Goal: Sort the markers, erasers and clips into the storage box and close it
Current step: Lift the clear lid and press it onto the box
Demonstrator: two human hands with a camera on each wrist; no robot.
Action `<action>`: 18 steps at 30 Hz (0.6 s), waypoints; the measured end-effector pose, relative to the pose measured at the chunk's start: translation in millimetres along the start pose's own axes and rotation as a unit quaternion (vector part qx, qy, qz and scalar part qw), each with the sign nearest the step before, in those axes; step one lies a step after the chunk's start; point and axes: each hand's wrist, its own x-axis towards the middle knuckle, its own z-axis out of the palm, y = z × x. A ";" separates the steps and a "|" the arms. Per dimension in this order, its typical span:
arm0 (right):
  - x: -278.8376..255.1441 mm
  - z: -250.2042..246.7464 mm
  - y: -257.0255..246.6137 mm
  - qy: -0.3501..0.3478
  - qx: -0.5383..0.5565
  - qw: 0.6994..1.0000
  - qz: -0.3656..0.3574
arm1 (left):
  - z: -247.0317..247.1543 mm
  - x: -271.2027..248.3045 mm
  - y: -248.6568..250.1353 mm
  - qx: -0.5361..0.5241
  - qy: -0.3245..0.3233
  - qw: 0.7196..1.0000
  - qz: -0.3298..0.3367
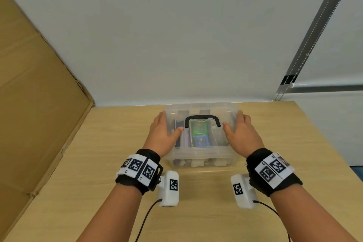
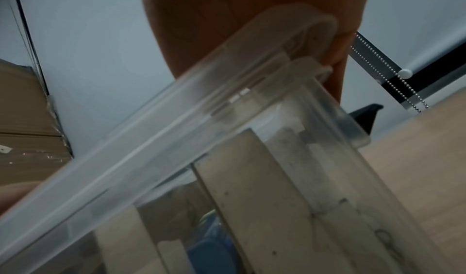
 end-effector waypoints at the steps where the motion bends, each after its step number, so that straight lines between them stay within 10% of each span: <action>1: 1.6 -0.1 0.0 -0.001 -0.006 1.000 0.000 | 1.1 -2.9 2.1 0.019 -0.005 1.000 -0.006; 14: 10.2 6.9 -4.8 0.002 -0.065 0.998 0.021 | 4.9 7.4 -0.6 0.046 0.000 0.999 -0.020; 18: 9.7 7.4 -3.4 0.018 -0.075 0.997 0.017 | 7.1 5.5 -1.3 -0.107 0.023 0.989 -0.095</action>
